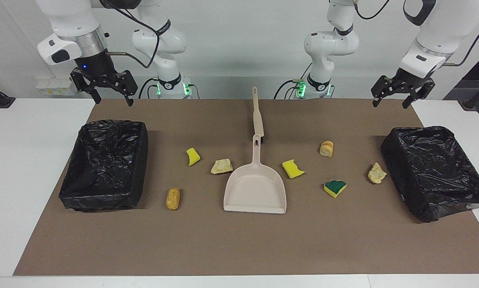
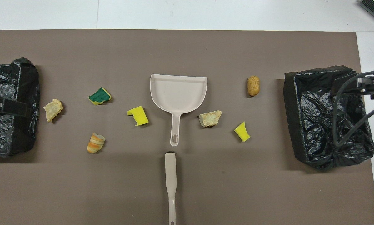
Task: Sweep and dump trash in bin
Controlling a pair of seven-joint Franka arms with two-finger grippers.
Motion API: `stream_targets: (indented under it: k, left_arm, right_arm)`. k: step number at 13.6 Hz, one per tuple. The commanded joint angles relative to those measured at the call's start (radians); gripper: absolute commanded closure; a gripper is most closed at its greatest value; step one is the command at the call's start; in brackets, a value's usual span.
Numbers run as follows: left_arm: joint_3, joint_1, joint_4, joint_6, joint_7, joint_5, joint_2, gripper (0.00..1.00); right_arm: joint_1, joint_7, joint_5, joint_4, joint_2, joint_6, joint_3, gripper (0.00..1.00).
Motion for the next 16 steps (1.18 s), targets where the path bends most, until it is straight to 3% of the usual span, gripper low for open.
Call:
stream_targets:
  k: [1,11,16]
  left_arm:
    - [-0.001,0.003,0.003,-0.004,0.012,0.005,-0.003,0.0]
    - [-0.004,-0.016,-0.008,-0.038,0.012,0.002,-0.011,0.0]
    - [-0.004,-0.105,-0.1,0.028,-0.037,-0.013,-0.015,0.0]
  right_arm:
    - [-0.016,-0.022,0.019,-0.013,-0.005,0.017,0.01,0.0]
    - [-0.01,-0.01,0.019,-0.011,-0.005,0.018,0.01,0.0]
    - [-0.007,-0.01,0.021,-0.011,-0.005,0.018,0.01,0.0]
